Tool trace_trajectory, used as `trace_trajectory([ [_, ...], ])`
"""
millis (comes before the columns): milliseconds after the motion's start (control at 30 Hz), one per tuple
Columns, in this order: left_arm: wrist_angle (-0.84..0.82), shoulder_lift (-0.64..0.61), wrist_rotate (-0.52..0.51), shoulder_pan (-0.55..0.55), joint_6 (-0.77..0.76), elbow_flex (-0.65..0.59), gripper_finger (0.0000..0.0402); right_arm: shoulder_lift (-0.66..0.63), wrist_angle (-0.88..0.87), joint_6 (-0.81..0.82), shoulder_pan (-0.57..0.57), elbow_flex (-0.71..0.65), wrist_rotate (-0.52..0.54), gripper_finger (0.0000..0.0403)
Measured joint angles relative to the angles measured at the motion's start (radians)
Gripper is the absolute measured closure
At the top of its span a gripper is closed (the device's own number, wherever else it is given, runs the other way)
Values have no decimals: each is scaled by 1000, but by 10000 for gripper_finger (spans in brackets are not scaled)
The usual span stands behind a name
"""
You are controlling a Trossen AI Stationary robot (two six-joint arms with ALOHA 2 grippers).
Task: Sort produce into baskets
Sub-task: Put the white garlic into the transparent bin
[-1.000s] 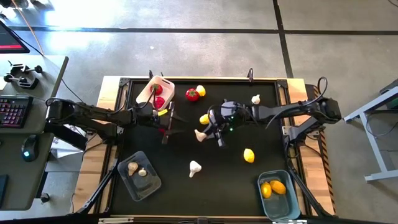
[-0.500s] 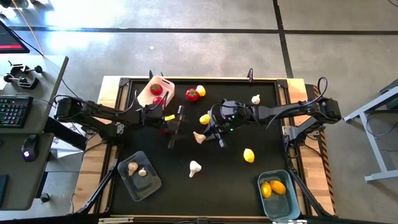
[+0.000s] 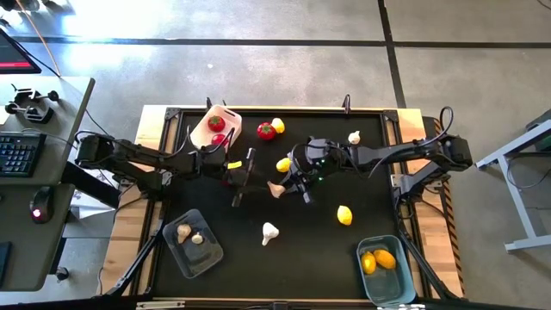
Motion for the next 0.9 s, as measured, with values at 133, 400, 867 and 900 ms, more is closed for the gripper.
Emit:
trace_trajectory([
  [133,-1,2,1,0,4,0,327,1,6,0,0,0,-7,315],
  [400,-9,3,4,2,13,0,393,1,7,18,2,-1,15,269],
  [867,-127,-40,-8,3,72,-1,401,-9,-55,-7,0,77,49,145],
  [900,-146,-55,-7,2,72,-1,401,-12,-72,-25,-2,82,56,144],
])
